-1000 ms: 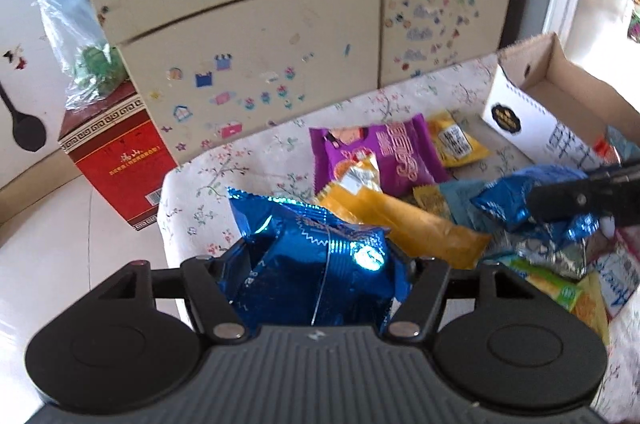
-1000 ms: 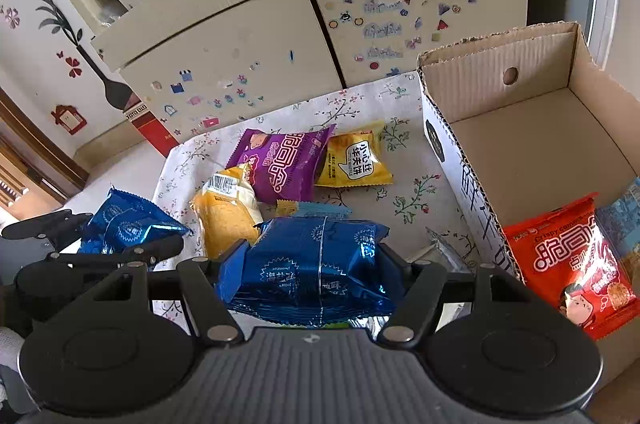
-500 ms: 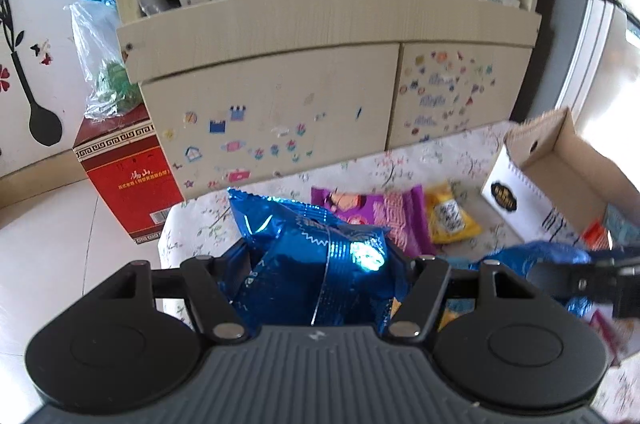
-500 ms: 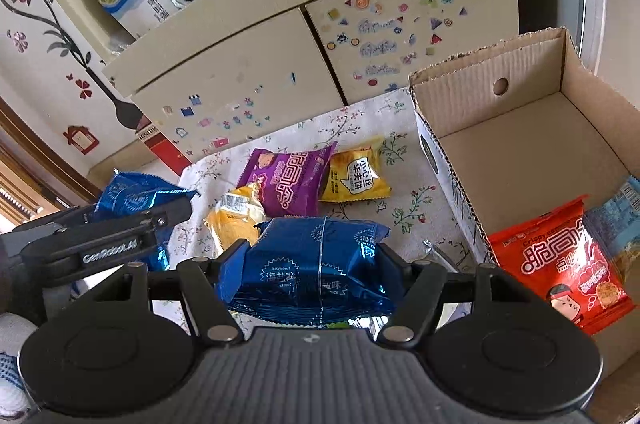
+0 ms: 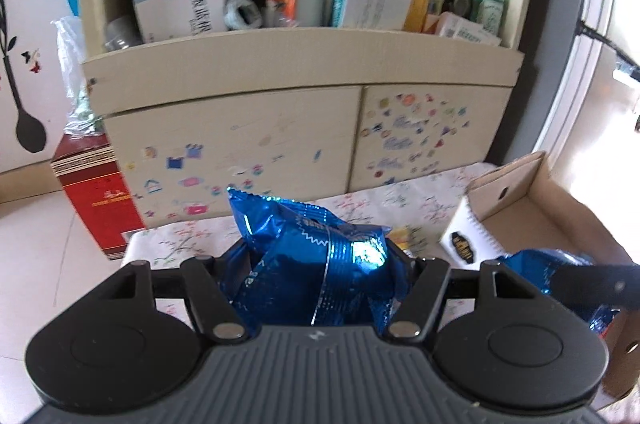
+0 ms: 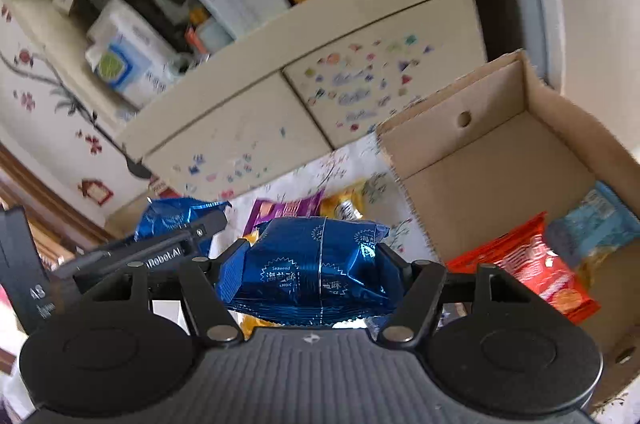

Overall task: Organize snacks
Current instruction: 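Carry both blue bags over the cardboard box and open both tools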

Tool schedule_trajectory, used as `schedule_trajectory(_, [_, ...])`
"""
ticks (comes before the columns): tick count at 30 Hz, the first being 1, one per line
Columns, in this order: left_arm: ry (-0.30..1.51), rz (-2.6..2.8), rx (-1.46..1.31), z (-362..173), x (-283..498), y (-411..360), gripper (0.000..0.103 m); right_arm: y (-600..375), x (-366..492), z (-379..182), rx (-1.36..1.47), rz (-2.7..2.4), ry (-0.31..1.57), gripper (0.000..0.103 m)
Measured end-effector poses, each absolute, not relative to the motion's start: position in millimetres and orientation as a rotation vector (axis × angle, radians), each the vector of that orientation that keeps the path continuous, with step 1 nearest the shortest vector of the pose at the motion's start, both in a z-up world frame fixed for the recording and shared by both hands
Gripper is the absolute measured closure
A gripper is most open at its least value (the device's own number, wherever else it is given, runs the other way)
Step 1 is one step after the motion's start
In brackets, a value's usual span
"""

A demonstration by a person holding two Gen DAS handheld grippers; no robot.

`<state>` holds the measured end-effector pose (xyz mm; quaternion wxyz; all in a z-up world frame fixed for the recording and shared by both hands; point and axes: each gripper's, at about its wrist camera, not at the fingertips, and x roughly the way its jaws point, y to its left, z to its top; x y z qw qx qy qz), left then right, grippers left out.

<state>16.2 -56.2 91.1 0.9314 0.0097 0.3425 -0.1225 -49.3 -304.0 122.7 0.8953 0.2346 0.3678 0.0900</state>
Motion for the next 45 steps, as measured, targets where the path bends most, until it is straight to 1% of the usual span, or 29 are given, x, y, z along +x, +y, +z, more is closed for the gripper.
schedule_trajectory(16, [0.651, -0.486, -0.020, 99.1, 7.1, -139.7, 0.036, -402.2, -85.5, 145.5, 0.607, -0.089, 0.615, 0.030])
schedule_trajectory(28, [0.646, -0.639, -0.015, 88.5, 4.8, -204.5, 0.036, -428.8, -96.0, 131.8, 0.677, -0.287, 0.651, 0.029])
schedule_trajectory(29, [0.642, -0.655, -0.015, 86.9, 4.6, -209.4, 0.035, -429.8, -95.3, 129.9, 0.686, -0.294, 0.658, 0.028])
schedule_trajectory(30, [0.645, -0.664, -0.012, 84.9, 4.2, -213.2, 0.025, -430.9, -94.5, 128.5, 0.698, -0.296, 0.662, 0.028])
schedule_trajectory(31, [0.653, -0.665, -0.014, 83.1, 3.7, -215.7, 0.018, -431.8, -93.9, 127.7, 0.708, -0.295, 0.665, 0.026])
schedule_trajectory(32, [0.661, -0.660, -0.023, 82.1, 2.5, -217.0, 0.008, -432.1, -93.5, 127.6, 0.714, -0.294, 0.668, 0.023])
schedule_trajectory(33, [0.661, -0.655, -0.036, 82.0, 1.5, -216.8, 0.004, -432.0, -93.4, 128.3, 0.716, -0.293, 0.667, 0.021])
schedule_trajectory(35, [0.671, -0.647, -0.039, 85.2, 1.6, -214.9, 0.004, -430.1, -92.3, 130.7, 0.709, -0.279, 0.659, 0.017])
schedule_trajectory(45, [0.690, -0.579, -0.025, 101.6, -5.4, -167.7, 0.002, -398.2, -85.0, 137.6, 0.601, -0.105, 0.674, 0.012])
